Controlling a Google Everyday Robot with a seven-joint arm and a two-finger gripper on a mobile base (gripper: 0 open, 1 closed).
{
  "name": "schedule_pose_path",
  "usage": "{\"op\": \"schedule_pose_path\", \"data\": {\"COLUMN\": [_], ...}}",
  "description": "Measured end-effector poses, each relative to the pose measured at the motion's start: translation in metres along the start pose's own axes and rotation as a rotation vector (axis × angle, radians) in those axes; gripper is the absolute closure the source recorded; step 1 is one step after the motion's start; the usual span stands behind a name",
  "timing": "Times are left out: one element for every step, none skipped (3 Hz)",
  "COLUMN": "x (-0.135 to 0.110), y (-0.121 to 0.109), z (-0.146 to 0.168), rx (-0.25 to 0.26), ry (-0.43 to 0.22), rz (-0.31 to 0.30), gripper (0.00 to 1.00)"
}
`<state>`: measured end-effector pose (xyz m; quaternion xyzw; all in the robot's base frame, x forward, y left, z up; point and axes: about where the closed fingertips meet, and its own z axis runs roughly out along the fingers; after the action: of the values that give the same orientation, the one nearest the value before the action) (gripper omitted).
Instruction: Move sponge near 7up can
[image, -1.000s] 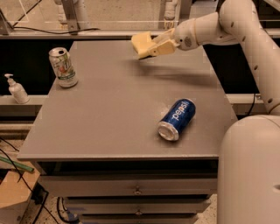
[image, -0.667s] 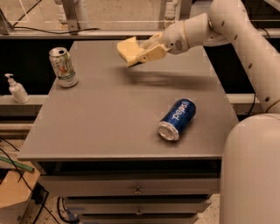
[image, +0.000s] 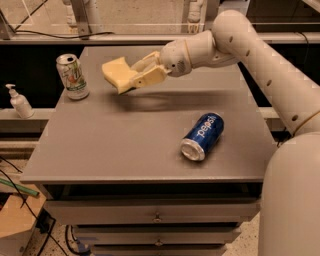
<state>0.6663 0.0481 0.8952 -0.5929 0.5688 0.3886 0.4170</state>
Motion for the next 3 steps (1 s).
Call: {"op": "schedule_pose_path", "data": {"x": [0.005,0.013,0.017], "y": [0.012,0.018,0.024], "z": [0.031,0.052,0.063], "rx": [-0.055,-0.080,-0.088], "ry": [-0.031,-0.033,-0.028], "rz": [0.027,0.055,0.063], "gripper": [0.82,0.58,0.35]}}
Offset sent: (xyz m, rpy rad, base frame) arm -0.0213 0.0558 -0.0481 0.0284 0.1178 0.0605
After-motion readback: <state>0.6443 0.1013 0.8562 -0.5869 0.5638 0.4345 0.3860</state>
